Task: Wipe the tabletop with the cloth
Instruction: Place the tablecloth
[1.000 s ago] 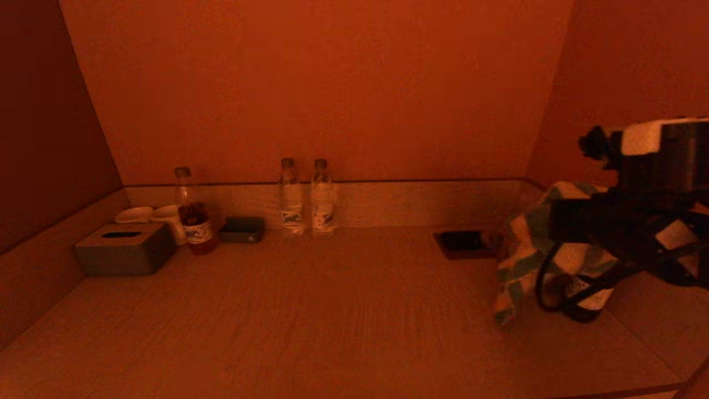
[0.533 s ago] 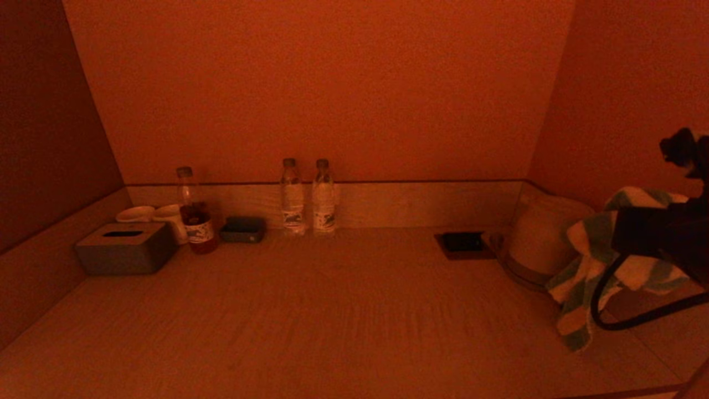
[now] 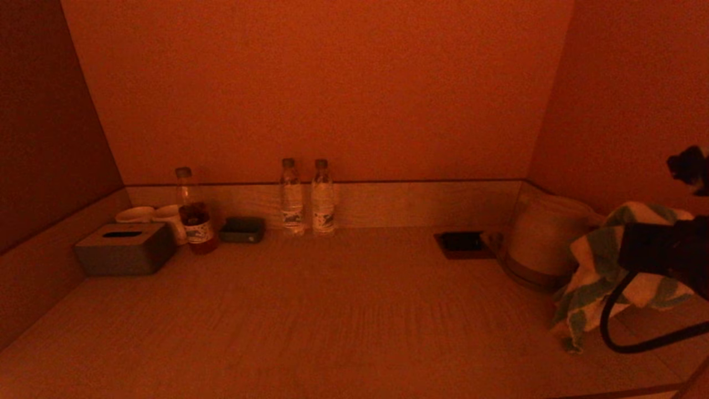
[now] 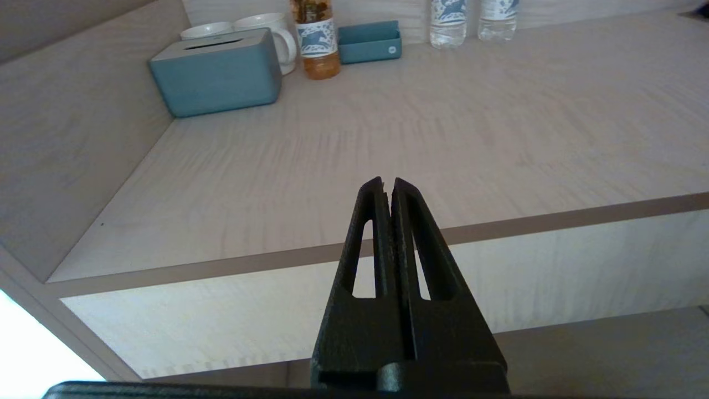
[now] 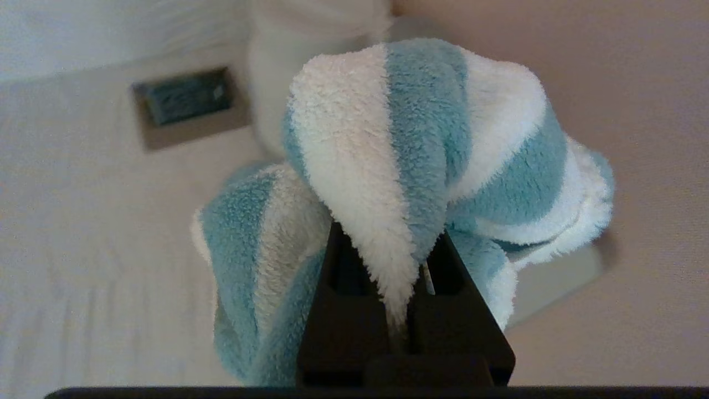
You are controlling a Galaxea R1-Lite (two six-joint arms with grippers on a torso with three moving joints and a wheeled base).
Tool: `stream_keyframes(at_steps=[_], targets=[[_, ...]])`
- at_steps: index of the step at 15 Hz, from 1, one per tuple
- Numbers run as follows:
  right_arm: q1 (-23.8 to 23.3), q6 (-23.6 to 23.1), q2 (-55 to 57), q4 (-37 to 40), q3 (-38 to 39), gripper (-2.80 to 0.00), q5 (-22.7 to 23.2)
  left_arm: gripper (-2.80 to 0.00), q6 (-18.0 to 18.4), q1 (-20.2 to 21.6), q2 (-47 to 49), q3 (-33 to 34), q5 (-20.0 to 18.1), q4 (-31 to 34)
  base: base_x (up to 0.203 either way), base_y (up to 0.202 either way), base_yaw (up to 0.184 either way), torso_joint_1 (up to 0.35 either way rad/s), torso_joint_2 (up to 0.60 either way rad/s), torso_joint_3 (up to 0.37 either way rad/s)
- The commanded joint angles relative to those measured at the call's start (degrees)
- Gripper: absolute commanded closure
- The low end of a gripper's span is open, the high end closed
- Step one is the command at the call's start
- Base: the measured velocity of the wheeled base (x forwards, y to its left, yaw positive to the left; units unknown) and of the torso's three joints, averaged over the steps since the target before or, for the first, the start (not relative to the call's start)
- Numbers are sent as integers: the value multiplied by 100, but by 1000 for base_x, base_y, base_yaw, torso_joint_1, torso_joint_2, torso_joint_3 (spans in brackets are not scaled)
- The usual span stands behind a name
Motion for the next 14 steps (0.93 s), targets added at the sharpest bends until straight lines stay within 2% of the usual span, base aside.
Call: stream_keyframes(at_steps=[1, 8, 11, 14], targets=[[13, -2, 1, -15, 198, 0, 222, 0, 2, -6, 0, 0, -2, 0, 0, 0, 0, 0, 0, 0], [31, 14, 106, -18, 272, 0, 337, 0, 2, 3, 0, 0, -2, 0, 0, 0, 0, 0, 0, 0], [71, 72, 965, -50, 326, 0, 478, 0, 2, -6, 0, 0, -2, 0, 0, 0, 0, 0, 0, 0], [171, 121, 1643, -424, 333, 0, 495, 0, 2, -6, 0, 0, -2, 0, 0, 0, 0, 0, 0, 0]])
